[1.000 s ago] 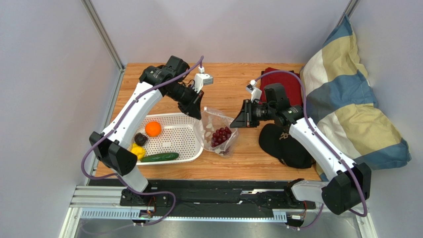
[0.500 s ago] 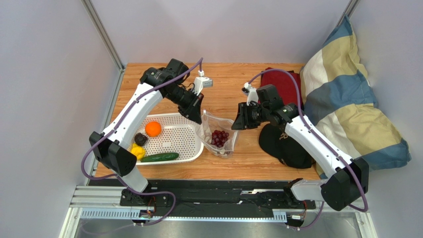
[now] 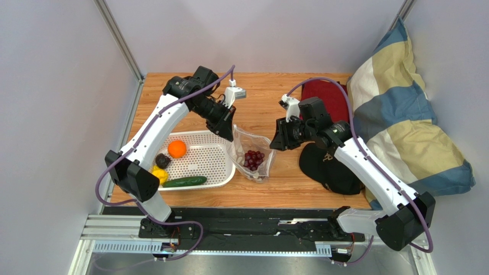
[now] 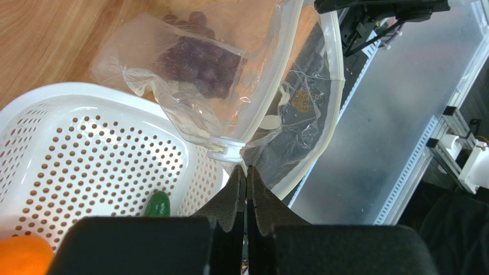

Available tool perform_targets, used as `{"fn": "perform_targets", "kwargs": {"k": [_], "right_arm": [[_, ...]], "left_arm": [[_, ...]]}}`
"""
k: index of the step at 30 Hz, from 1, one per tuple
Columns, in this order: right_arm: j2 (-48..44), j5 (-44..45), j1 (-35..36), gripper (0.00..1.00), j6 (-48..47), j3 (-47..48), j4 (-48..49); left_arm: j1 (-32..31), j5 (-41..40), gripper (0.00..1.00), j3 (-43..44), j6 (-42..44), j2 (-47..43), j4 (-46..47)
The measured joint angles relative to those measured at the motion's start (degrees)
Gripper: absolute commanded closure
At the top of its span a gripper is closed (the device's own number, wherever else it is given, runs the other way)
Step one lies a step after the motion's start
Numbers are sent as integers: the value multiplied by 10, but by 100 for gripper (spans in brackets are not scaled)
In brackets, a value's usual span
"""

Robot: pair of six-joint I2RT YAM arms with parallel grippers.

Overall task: Place the food in the zip-top bag and seal the zipper
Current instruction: Adjust the zipper food storage bag at the center of the board.

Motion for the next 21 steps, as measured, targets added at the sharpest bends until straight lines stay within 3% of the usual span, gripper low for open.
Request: {"fn": "perform_targets", "kwargs": {"k": [4, 10, 15, 18, 20, 21], "right_arm": [[3, -4, 18, 100, -13, 0, 0], [7, -12, 26, 100, -20, 9, -7], [7, -81, 12, 100, 7, 12, -11], [17, -123, 9, 100, 35, 12, -5], [35, -136, 6, 100, 47, 13, -3], [46, -141, 5, 100, 54, 14, 0]], "left_arm": [[0, 0, 100, 0, 0, 0, 0], [6, -5, 100, 0, -9, 0, 0], [18, -91, 91, -47, -54, -23, 68], [19, -110, 69, -80, -82, -37, 109], [19, -121, 7, -87, -95, -37, 135], [20, -124, 1, -92, -102, -37, 153]]}}
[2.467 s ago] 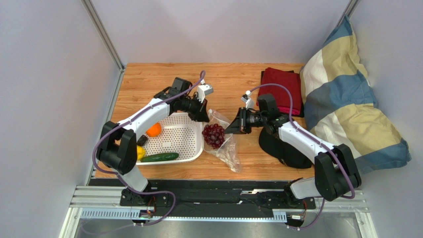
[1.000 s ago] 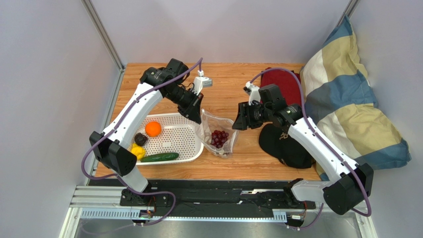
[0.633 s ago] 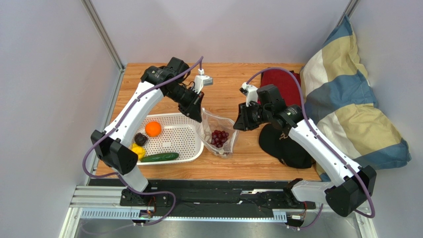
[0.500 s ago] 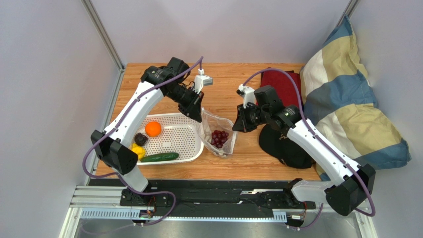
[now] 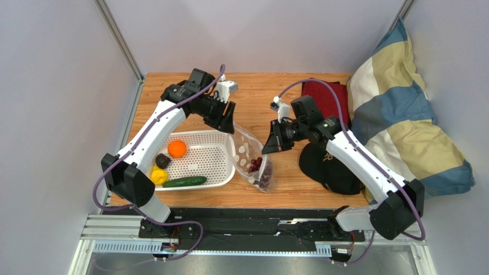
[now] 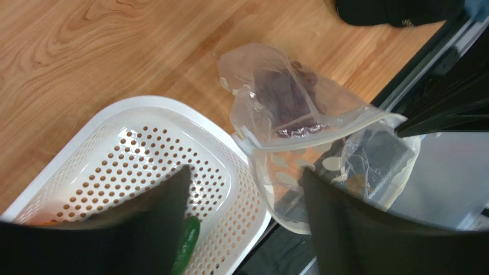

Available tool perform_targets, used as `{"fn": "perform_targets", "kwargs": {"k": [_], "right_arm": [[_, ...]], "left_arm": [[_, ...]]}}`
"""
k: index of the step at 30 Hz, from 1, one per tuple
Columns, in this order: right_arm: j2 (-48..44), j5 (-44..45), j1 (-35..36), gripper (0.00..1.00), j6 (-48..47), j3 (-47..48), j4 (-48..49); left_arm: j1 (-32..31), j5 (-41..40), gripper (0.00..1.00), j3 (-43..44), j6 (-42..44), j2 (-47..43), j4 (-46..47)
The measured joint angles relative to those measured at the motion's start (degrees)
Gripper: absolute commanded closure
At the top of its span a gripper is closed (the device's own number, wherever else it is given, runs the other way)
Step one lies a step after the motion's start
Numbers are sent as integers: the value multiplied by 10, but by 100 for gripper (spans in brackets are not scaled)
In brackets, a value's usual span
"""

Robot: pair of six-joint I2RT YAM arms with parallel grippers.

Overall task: Place the food in the zip-top bag and seal the zipper
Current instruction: Adjust the zipper food storage bag at the center of the board, then pick up the fake fruit from the bin.

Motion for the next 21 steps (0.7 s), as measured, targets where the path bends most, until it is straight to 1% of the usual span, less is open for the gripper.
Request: {"fn": "perform_targets", "kwargs": {"k": [2, 4, 5, 7, 9, 10, 12, 13, 14, 17, 21], "right_arm": [[22, -6, -5, 100, 15, 0, 5], [37, -9, -13, 100, 27, 0, 7], [39, -9, -15, 100, 30, 0, 7], [40, -7, -22, 100, 36, 0, 10], [37, -3, -24, 100, 40, 0, 20], [36, 0, -25, 100, 42, 0, 25], [34, 5, -26, 100, 45, 0, 35], [34, 9, -26, 100, 46, 0, 39], [34, 13, -26, 100, 47, 0, 43], [33, 29, -26, 100, 43, -2, 49], [33, 47, -26, 100, 33, -14, 50]], "left_arm": [[19, 16, 1, -30, -26, -11, 51], [67, 48, 1, -98, -52, -44, 118], [83, 54, 1, -116, -56, -59, 131], [133, 61, 1, -175, -59, -115, 165], [167, 61, 1, -213, -47, -172, 184], [184, 57, 2, -232, -31, -212, 187], [201, 43, 4, -240, 12, -258, 173], [205, 27, 7, -240, 34, -272, 167], [209, 7, 7, -240, 56, -280, 158], [222, -35, 5, -254, 82, -286, 144], [240, -92, 3, -328, 63, -278, 142]]}}
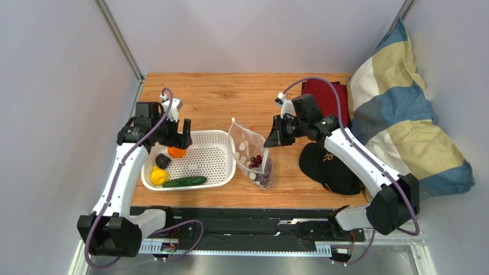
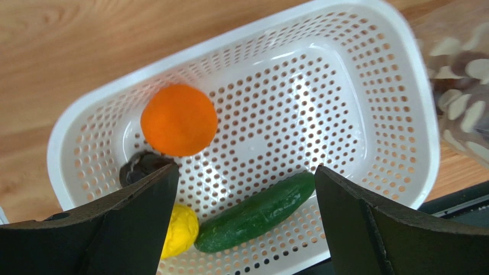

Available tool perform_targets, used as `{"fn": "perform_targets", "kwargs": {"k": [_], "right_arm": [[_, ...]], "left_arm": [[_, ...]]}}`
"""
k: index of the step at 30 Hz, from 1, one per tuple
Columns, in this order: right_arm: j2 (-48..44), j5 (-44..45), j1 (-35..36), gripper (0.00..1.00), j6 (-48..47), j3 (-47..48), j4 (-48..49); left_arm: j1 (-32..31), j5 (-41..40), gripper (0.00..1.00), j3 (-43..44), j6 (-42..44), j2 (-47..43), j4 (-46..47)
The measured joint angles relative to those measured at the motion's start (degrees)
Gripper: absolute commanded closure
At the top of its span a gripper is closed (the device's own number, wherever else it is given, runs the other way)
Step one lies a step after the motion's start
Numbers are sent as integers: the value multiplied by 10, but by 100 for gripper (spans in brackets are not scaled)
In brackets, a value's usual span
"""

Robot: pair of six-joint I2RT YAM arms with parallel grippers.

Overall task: Place the food in the zip-top bag and seal the zipper
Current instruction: Pick up the fake fruit from the bin.

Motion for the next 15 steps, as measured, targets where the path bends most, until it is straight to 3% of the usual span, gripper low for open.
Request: {"fn": "perform_targets", "kwargs": {"k": [7, 15], "right_arm": [[-5, 11, 0, 100, -18, -3, 4], [-23, 13, -3, 100, -48, -5, 3]], "left_arm": [[2, -81, 1, -27, -85, 69, 16], [2, -134, 1, -48, -122, 152, 81]]}}
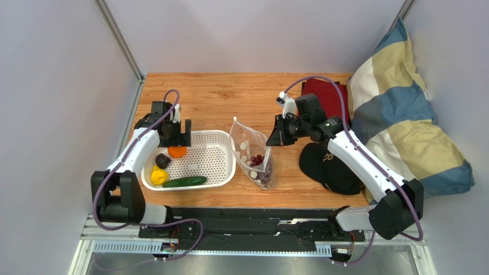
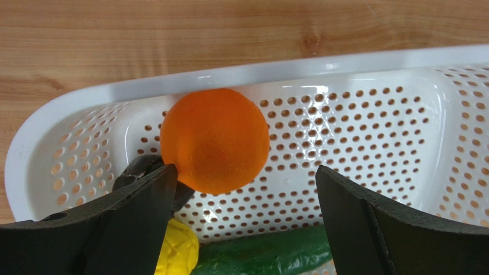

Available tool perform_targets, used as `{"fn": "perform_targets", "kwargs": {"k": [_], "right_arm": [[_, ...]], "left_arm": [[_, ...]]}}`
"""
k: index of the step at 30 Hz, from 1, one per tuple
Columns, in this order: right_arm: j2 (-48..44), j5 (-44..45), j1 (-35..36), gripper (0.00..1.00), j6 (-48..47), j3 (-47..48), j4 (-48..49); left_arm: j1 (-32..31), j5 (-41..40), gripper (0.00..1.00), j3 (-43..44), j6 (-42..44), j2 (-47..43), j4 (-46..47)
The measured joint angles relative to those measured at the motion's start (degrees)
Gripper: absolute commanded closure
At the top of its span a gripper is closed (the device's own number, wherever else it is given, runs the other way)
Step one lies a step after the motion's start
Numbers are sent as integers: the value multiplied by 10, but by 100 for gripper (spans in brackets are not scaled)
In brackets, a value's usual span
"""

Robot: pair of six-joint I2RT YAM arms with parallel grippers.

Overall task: Place the food in the zip-top bag and seal the zipper
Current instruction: Pick up the fake fruit from the bin, then place the fake fruit in the zipper food storage bag.

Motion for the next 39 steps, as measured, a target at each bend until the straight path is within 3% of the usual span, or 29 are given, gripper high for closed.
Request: {"fn": "perform_targets", "kwargs": {"k": [8, 11, 12, 15, 17, 21, 25, 28, 34, 37, 39], "right_arm": [[-13, -30, -5, 100, -36, -6, 0], [-15, -40, -6, 100, -44, -10, -1], [-15, -41, -6, 100, -45, -10, -1], [-15, -43, -9, 100, -49, -11, -1], [-15, -44, -12, 100, -48, -11, -1], [-15, -44, -19, 100, -42, -16, 0], [-15, -45, -24, 100, -30, -26, 1], [-15, -47, -25, 100, -21, -28, 1], [-15, -58, -30, 100, -11, -28, 4], [-15, -71, -31, 100, -11, -28, 6], [-15, -79, -31, 100, -10, -28, 9]], "left_arm": [[0, -25, 7, -23, -14, 61, 53], [0, -24, 16, -23, -14, 88, 64], [0, -23, 26, -23, -14, 95, 66], [0, -11, 39, -22, -11, 99, 67], [0, 2, 41, -22, -8, 92, 65], [-17, 63, 48, -21, 4, 10, 51], [-126, 136, 51, 17, 18, -138, 61], [-223, 195, 52, 79, 18, -180, 87], [-292, 254, 52, 128, 18, -148, 120], [-337, 253, 44, 143, 29, -86, 115], [-359, 250, 27, 154, 33, -45, 104]]}}
